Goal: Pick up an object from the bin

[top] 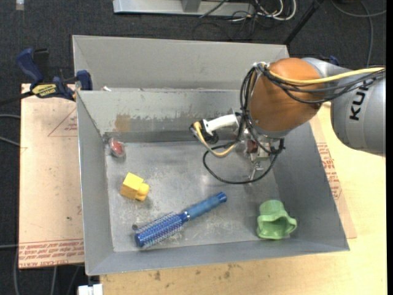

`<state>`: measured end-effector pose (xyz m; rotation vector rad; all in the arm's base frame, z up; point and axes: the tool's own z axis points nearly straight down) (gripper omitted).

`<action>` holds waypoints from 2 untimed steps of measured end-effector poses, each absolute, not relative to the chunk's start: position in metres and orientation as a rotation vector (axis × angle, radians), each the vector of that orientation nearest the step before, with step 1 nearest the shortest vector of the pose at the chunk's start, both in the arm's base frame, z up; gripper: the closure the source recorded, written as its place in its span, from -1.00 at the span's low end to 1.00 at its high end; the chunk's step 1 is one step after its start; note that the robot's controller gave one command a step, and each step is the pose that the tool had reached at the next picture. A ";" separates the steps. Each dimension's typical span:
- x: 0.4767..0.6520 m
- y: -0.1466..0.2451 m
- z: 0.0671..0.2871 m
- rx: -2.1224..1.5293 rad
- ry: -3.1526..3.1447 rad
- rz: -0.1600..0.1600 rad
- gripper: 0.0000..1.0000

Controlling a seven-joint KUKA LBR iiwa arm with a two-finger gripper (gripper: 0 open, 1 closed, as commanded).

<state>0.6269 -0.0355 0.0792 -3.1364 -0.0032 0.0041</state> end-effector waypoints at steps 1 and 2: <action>0.652 -0.007 0.070 -3.137 0.003 0.000 -1.00; 0.626 -0.115 0.088 -3.143 0.029 0.000 -1.00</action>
Offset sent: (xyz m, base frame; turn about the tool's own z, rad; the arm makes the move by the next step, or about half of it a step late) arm 0.0243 0.0254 -0.0092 0.0020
